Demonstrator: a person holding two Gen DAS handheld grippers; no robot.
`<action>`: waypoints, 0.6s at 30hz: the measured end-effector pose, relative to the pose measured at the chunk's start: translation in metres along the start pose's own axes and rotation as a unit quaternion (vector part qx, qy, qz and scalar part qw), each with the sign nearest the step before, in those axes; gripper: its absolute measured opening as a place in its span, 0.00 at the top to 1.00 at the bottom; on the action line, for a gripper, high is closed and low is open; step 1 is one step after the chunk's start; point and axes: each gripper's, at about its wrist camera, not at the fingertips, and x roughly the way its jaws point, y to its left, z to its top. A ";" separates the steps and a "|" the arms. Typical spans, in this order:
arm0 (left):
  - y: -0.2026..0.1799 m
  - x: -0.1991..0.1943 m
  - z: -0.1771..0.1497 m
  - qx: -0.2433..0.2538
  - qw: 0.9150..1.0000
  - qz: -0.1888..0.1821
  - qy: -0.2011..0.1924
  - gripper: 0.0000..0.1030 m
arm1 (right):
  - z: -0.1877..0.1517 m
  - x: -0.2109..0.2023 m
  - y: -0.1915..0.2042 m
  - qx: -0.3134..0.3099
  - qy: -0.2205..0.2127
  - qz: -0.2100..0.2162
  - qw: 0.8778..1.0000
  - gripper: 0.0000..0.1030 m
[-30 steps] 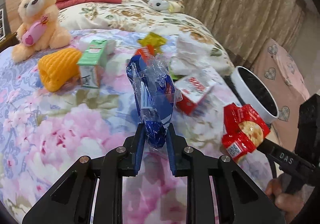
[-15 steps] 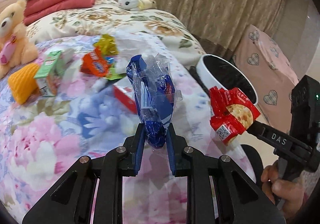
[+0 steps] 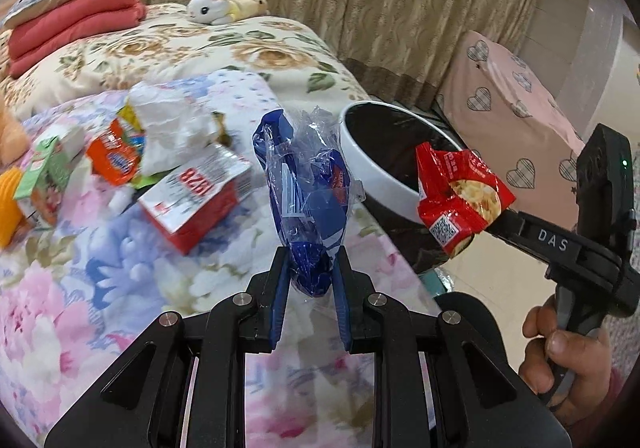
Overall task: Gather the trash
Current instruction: 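Carry both items over the bin and open both tools to release them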
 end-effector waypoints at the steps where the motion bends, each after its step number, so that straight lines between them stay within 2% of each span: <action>1: -0.003 0.002 0.002 0.002 1.000 -0.002 0.001 0.81 | 0.002 -0.002 -0.003 0.002 -0.003 -0.002 1.000 0.98; 18: -0.041 0.029 0.031 0.038 0.999 -0.029 0.013 0.81 | 0.030 -0.007 -0.042 0.027 -0.021 -0.036 0.999 0.98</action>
